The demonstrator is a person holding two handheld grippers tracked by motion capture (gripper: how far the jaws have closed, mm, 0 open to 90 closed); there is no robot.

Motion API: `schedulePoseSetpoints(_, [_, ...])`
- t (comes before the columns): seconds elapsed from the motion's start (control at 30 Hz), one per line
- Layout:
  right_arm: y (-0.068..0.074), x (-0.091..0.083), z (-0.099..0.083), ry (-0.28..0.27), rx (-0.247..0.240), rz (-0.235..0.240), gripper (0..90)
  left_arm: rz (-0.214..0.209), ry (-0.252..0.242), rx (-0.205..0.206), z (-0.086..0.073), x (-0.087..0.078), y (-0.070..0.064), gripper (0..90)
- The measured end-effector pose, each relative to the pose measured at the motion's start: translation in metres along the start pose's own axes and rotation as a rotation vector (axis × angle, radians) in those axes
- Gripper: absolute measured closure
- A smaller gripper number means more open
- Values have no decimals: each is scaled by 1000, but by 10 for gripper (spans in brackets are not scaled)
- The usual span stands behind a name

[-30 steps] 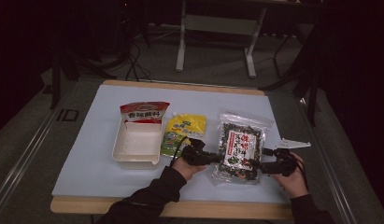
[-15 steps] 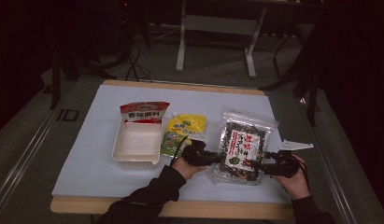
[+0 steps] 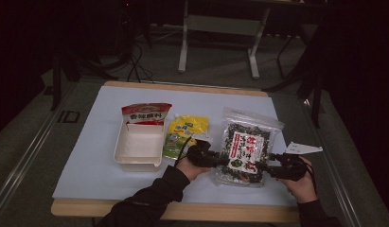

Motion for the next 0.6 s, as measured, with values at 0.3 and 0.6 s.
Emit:
schedulePoseSetpoints(0.3, [6,-8,9,-31,-36,12,421,-61,18,66,5,-4,-17,707])
schedulePoseSetpoints(0.6, [17,-15,23,-51,-84,27,409,-64,66,125,5,-12,-34,759])
Point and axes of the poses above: each handheld gripper's, and its own axes: x roughly forward along the jaws, z roughly out of its top, y roughly to its left, the point moved 5 cm from there along x, roughly forward along the jaws, and after that the axes turned 7 degrees about -z, right-handed, at the moved point
